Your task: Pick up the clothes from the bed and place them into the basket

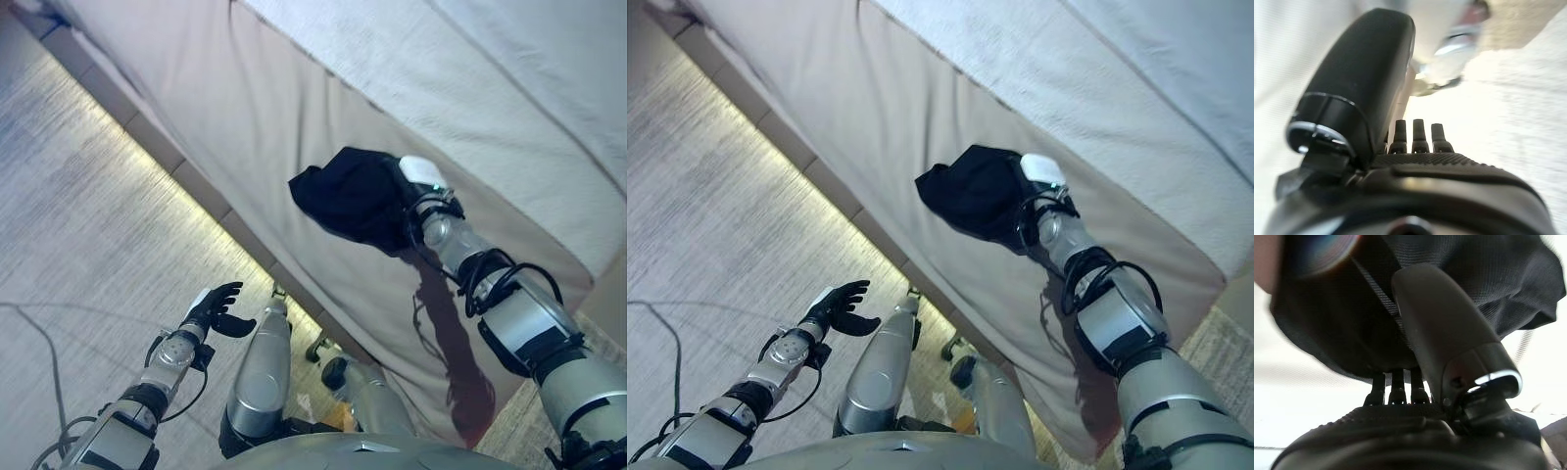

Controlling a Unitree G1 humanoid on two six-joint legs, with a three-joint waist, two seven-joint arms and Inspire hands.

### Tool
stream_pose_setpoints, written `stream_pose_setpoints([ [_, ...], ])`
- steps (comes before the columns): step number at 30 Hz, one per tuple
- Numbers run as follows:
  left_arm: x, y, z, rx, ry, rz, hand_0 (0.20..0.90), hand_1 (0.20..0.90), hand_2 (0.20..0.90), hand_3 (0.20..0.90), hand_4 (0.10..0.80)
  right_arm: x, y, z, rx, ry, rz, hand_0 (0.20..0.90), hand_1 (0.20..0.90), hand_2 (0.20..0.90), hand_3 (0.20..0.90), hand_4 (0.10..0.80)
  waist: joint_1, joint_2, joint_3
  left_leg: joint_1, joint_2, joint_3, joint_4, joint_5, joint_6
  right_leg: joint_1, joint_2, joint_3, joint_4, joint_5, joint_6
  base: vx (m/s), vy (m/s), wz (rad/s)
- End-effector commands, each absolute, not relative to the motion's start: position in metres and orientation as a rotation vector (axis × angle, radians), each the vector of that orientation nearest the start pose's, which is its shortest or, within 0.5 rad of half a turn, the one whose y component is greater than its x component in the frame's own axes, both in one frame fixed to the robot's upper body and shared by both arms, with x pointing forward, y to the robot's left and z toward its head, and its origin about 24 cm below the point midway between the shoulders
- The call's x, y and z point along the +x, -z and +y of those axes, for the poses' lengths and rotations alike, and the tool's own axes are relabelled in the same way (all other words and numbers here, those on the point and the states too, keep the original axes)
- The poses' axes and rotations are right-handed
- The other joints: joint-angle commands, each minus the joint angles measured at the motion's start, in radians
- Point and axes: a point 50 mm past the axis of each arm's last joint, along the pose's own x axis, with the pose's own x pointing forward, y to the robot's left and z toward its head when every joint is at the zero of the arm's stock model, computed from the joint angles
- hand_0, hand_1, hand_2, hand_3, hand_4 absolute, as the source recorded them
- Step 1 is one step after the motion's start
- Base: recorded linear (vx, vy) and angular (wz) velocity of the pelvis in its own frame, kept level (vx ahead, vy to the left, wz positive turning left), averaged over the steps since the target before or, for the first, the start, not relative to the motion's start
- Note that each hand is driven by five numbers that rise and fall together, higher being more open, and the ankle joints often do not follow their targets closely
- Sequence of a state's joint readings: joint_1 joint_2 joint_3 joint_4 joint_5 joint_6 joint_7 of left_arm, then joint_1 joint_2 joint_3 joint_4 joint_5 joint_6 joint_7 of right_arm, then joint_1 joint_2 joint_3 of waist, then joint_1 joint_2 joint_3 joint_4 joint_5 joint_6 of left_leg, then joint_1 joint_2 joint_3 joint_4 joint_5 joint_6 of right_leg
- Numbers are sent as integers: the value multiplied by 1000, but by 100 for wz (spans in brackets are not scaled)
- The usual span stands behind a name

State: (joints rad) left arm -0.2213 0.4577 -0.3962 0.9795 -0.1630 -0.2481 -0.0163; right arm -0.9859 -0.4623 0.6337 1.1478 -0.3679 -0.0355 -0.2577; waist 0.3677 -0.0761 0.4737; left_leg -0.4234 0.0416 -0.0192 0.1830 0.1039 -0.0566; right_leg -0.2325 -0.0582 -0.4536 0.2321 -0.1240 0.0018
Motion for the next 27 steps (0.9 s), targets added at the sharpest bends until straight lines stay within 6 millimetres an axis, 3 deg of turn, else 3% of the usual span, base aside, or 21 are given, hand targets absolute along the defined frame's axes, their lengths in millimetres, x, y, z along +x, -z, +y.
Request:
stream_pose_setpoints([
  [1,231,64,243,440,169,448,900,900,900,900,800,409,-152,-213,-1218,179,-40,900,900,900,900,800,49,31,-29,-88,-11,-23,93,-62,5,-98,-97,12,159,51,47,0,0,0],
  [5,231,60,242,453,188,420,900,900,900,900,800,410,-151,-217,-1183,198,16,900,900,900,900,800,67,36,-11,-133,-24,-40,129,-71,15,-140,-114,1,205,44,52,8,-1,1],
  [9,234,55,239,381,181,393,900,900,900,900,800,407,-133,-230,-1233,158,246,900,900,900,900,800,79,54,12,-169,-39,-56,159,-73,21,-174,-130,0,250,34,57,37,18,8],
  [13,238,48,235,350,187,355,900,900,900,900,800,399,-115,-244,-1142,213,424,900,900,900,900,800,87,66,30,-173,-49,-60,149,-67,19,-169,-135,-11,230,43,67,1,-12,10],
  [15,239,46,236,361,189,350,900,900,900,900,800,397,-110,-244,-1101,211,437,300,300,300,200,100,90,64,34,-162,-45,-61,133,-66,16,-150,-129,-12,207,47,71,17,-53,48],
  [27,238,47,246,440,162,406,900,900,900,900,800,388,-95,-259,-919,254,421,300,300,300,200,100,83,16,1,-31,-17,-39,26,-69,-5,35,-80,-10,16,78,89,31,-62,1],
])
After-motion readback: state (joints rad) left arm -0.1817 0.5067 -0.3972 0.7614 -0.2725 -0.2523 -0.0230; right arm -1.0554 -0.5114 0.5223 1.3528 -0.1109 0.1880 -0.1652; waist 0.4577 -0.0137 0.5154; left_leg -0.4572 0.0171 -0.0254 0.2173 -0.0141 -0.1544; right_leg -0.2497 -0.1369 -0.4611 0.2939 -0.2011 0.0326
